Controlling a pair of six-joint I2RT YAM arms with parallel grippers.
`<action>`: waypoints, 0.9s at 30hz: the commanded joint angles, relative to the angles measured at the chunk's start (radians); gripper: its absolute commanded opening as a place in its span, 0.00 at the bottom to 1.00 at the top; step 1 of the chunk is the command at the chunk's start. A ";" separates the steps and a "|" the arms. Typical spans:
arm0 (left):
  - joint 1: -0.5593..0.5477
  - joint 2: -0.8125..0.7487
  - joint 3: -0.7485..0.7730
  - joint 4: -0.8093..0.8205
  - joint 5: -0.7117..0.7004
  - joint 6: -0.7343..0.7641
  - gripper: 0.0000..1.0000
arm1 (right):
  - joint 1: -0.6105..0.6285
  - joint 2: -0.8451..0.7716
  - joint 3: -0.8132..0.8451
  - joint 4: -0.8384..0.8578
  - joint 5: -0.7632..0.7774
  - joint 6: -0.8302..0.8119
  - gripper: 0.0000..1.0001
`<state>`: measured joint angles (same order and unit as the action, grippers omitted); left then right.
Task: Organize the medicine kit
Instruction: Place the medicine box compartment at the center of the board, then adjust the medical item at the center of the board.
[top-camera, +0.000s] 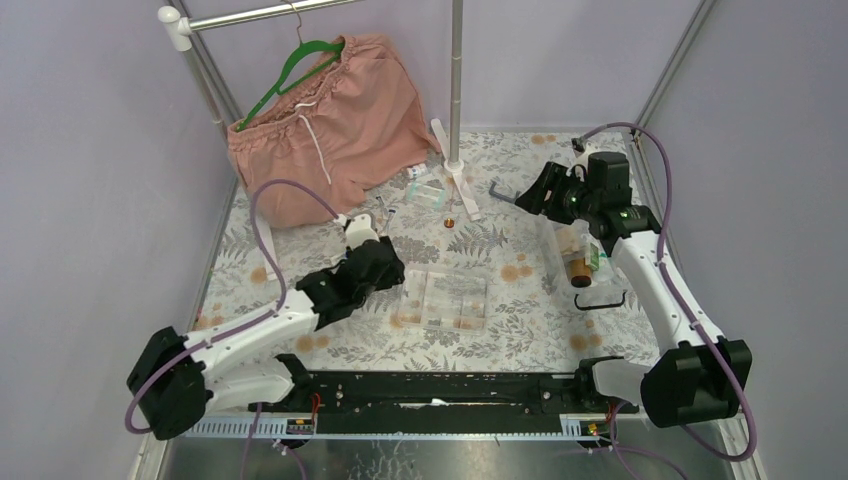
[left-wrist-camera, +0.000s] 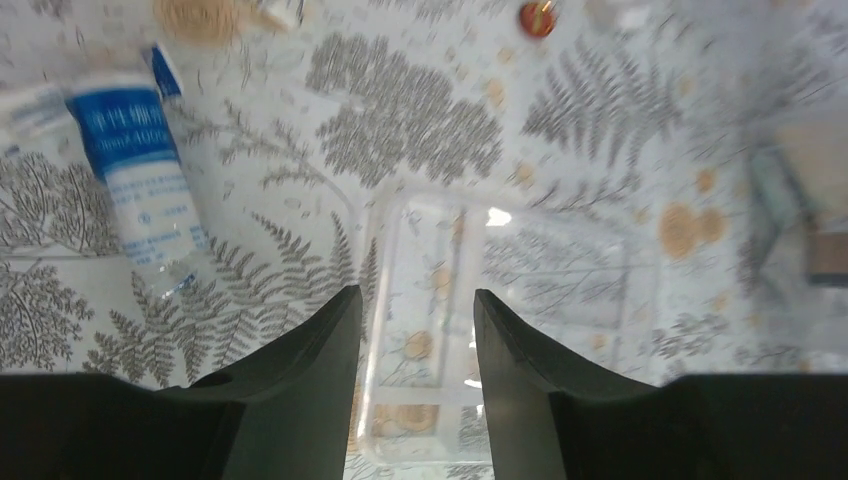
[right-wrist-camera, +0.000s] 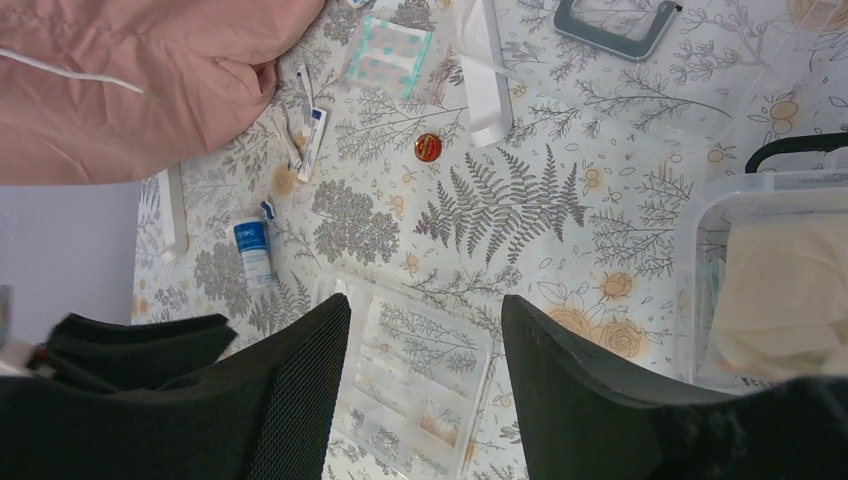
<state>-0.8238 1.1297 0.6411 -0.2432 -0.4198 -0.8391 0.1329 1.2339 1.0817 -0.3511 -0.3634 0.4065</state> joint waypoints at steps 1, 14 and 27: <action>0.020 -0.060 0.083 -0.088 -0.098 0.041 0.53 | 0.005 -0.052 -0.021 0.038 -0.052 -0.029 0.65; 0.260 -0.136 0.106 -0.187 0.020 0.098 0.60 | 0.005 -0.075 -0.071 0.049 -0.066 -0.028 0.70; 0.493 -0.079 0.141 -0.203 0.197 0.182 0.65 | 0.005 -0.076 -0.069 0.014 -0.067 -0.035 0.76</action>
<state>-0.3668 1.0260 0.7387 -0.4286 -0.2897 -0.7200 0.1329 1.1801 1.0016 -0.3313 -0.4103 0.3950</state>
